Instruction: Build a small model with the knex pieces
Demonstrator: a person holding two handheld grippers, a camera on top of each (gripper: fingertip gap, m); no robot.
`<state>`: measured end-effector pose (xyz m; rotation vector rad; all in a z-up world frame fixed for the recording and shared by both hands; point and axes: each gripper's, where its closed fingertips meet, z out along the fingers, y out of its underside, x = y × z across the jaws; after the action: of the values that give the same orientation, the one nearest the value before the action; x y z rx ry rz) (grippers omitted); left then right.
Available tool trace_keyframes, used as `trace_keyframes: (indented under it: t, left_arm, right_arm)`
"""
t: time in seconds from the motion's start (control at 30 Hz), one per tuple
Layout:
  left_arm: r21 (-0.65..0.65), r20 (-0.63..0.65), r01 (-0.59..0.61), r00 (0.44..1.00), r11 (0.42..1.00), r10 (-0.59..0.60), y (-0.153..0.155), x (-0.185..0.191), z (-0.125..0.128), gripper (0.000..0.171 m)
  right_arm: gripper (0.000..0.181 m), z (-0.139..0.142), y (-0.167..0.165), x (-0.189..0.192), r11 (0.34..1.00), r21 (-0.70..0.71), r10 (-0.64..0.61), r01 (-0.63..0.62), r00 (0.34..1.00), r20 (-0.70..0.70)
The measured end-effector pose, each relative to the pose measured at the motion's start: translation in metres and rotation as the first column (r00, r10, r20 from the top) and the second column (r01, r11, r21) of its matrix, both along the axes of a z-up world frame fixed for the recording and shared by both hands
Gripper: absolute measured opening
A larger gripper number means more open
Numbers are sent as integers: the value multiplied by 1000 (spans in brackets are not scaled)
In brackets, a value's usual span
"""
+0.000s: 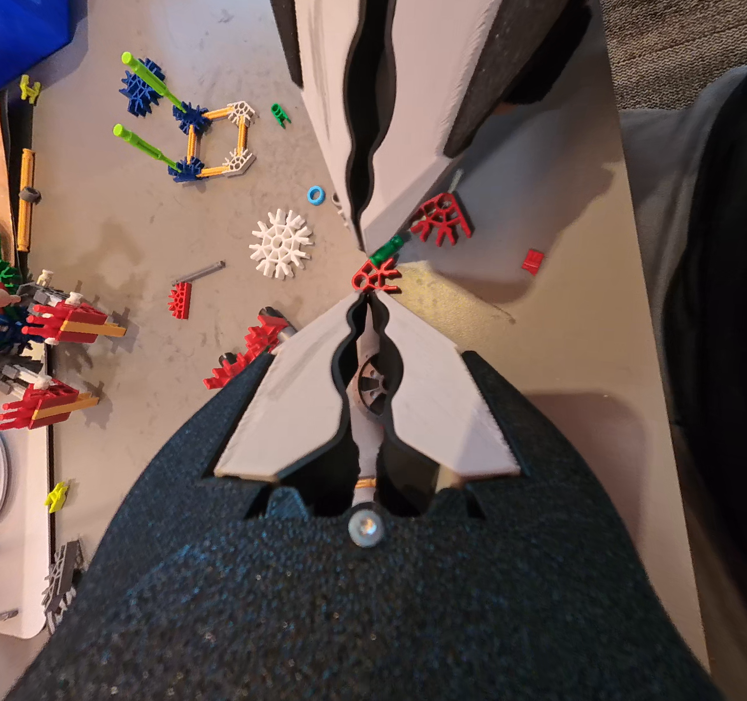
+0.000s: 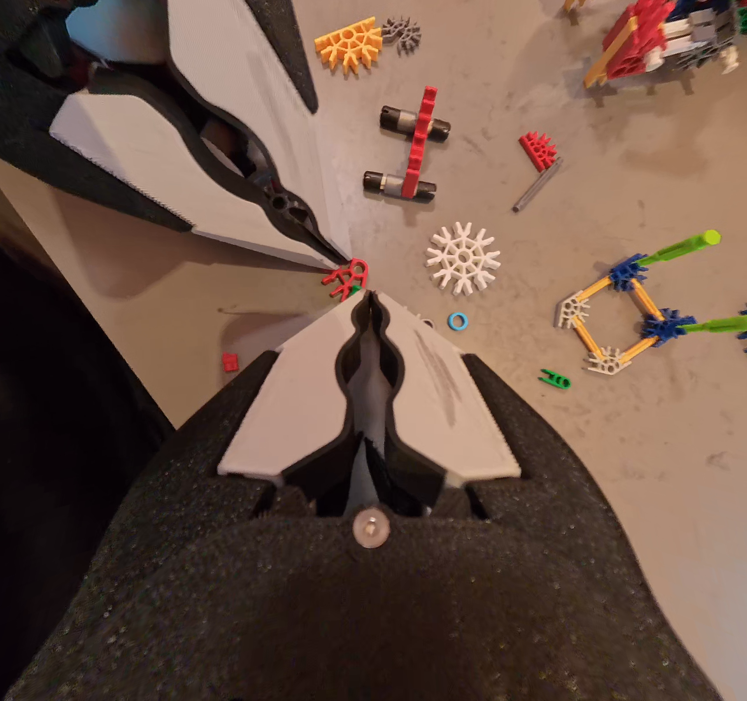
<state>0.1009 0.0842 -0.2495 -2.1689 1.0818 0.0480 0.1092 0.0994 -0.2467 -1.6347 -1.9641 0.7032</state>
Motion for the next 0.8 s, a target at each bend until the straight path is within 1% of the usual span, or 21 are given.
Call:
trace_keyframes:
  t: [0.03,0.1,0.17,0.27,0.43,0.6,0.8]
  left_arm:
    - [2,-1,0,1000,1000,0,0,0,0,0]
    - [5,-4,0,1000,1000,0,0,0,0,0]
    - [6,-6,1,1000,1000,-1,0,0,0,0]
    - [6,-8,2,1000,1000,-2,0,0,0,0]
    - [9,-7,-2,1000,1000,2,0,0,0,1]
    - [9,-21,-4,1000,1000,5,-1,2,0,0]
    - [12,-15,-13,1000,1000,13,-1,2,0,0]
  right_arm:
    - [0,2,2,0,1000,8,-9,9,1000,-10]
    - [0,8,1,1,1000,-26,-10,9,1000,-27]
    - [0,8,-2,2,999,-42,6,-6,1000,-18]
    - [0,3,-5,3,999,-24,26,-26,1000,4]
    - [0,3,-1,1,1000,-19,1,-1,1000,4]
    - [0,-3,0,2,999,35,-12,11,999,43]
    - [0,1,1,2,1000,12,-22,22,1000,22]
